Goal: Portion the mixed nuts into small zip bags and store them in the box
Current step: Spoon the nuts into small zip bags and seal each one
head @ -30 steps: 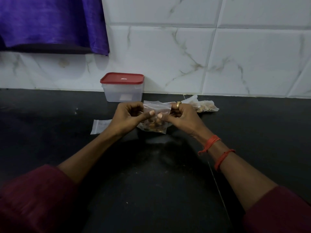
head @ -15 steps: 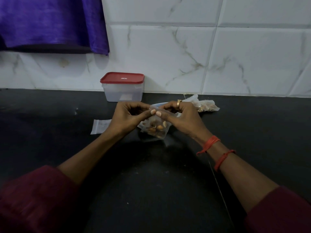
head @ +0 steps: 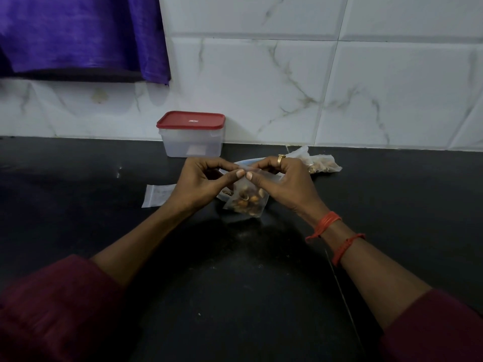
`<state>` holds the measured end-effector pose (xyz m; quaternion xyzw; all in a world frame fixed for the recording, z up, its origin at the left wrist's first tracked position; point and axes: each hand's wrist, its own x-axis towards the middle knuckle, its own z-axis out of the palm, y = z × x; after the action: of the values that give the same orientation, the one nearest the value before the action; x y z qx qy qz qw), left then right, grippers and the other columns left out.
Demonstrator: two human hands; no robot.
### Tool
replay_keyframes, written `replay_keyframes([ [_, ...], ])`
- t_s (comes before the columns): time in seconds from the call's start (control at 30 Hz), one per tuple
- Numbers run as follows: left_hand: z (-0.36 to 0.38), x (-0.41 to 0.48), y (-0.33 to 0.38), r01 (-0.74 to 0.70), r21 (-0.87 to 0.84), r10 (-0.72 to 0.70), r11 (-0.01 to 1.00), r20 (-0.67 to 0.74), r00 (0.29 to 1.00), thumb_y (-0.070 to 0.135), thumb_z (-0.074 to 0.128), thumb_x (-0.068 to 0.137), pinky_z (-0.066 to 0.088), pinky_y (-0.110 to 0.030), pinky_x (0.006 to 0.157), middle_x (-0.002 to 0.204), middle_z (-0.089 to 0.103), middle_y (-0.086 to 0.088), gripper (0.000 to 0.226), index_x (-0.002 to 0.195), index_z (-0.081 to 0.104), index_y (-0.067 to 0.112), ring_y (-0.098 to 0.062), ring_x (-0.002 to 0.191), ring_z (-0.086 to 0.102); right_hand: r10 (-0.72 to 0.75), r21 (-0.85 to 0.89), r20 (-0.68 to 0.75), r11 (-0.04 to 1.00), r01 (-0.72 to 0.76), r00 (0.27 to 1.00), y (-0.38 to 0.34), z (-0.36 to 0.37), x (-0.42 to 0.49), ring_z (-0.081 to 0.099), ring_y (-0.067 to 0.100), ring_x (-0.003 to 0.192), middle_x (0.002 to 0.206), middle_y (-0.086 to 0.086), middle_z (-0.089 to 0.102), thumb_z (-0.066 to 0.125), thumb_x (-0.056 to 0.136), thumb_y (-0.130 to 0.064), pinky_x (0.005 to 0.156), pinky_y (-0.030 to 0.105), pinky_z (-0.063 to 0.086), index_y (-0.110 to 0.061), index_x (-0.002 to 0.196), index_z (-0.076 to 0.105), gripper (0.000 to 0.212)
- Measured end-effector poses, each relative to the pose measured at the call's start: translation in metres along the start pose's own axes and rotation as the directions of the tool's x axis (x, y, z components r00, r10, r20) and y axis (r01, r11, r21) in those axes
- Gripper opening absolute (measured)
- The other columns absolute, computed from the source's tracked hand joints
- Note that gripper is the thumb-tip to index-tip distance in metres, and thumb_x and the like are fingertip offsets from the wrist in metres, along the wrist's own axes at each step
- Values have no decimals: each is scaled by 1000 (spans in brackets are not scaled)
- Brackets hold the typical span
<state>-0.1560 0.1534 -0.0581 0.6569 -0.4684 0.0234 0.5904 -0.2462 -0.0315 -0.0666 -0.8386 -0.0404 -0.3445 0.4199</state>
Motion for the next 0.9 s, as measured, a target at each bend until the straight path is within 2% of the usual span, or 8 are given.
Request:
replay_keyframes([
  [0.23, 1, -1, 3, -28, 100, 29, 995, -12, 999, 19, 70, 89, 59, -29, 67, 90, 75, -1, 17, 97, 72, 5, -15, 69, 71, -32, 7, 5, 999, 32, 999, -5, 0, 0, 69, 3, 76, 82, -1, 75, 79, 85, -26, 74, 16, 52, -15, 95, 78, 15],
  [0.43, -1, 0, -3, 2, 98, 5, 995, -73, 997, 19, 70, 90, 57, -52, 69, 89, 74, 7, 10, 96, 74, 12, -21, 72, 70, -26, -27, -7, 999, 26, 1000, -2, 0, 1, 71, 2, 81, 88, -5, 76, 84, 80, -27, 75, 19, 56, -15, 98, 78, 22],
  [0.57, -2, 0, -3, 19, 89, -12, 996, -72, 997, 20, 71, 89, 58, -50, 69, 89, 74, 7, 10, 96, 74, 14, -21, 71, 69, -13, -31, -19, 999, 13, 1000, 0, -2, 2, 70, -1, 80, 86, -7, 76, 82, 83, -22, 75, 15, 54, -13, 95, 78, 15],
  [0.63, -1, 0, -3, 20, 88, -14, 996, -64, 998, 21, 70, 89, 58, -48, 68, 88, 74, 8, 10, 96, 73, 15, -20, 70, 69, -15, -54, -14, 998, 14, 1000, 0, -2, 3, 69, -1, 83, 87, -10, 75, 81, 83, -27, 80, 23, 56, -17, 95, 78, 16],
  [0.7, -1, 0, -3, 26, 77, -21, 997, -72, 997, 21, 70, 89, 58, -47, 67, 87, 73, 9, 8, 95, 73, 17, -19, 69, 69, -26, -80, -23, 997, 24, 999, 0, 0, 3, 70, 2, 86, 88, -12, 75, 78, 83, -37, 89, 39, 55, -23, 95, 77, 19],
  [0.73, -2, 0, -3, 30, 71, -24, 997, -79, 997, 21, 70, 89, 58, -47, 67, 87, 73, 9, 7, 95, 73, 18, -19, 68, 69, -28, -79, -30, 997, 26, 999, -1, 0, 2, 70, 3, 86, 89, -13, 75, 78, 82, -39, 90, 41, 54, -24, 95, 77, 20],
  [0.83, -4, 1, -4, 43, 48, -38, 998, -102, 994, 22, 70, 88, 59, -49, 69, 90, 73, 5, 9, 95, 72, 16, -22, 72, 69, -22, -31, -28, 999, 21, 999, -3, -3, 2, 69, 0, 80, 87, -10, 74, 82, 82, -30, 77, 19, 54, -20, 96, 77, 17],
  [0.9, -7, 1, -3, 55, 27, -51, 998, -126, 991, 26, 70, 86, 59, -52, 71, 91, 73, 2, 12, 94, 72, 17, -28, 76, 69, -28, -48, -25, 998, 27, 999, -2, -6, 3, 67, -1, 73, 84, -10, 73, 83, 82, -27, 68, 13, 52, -20, 96, 77, 17],
])
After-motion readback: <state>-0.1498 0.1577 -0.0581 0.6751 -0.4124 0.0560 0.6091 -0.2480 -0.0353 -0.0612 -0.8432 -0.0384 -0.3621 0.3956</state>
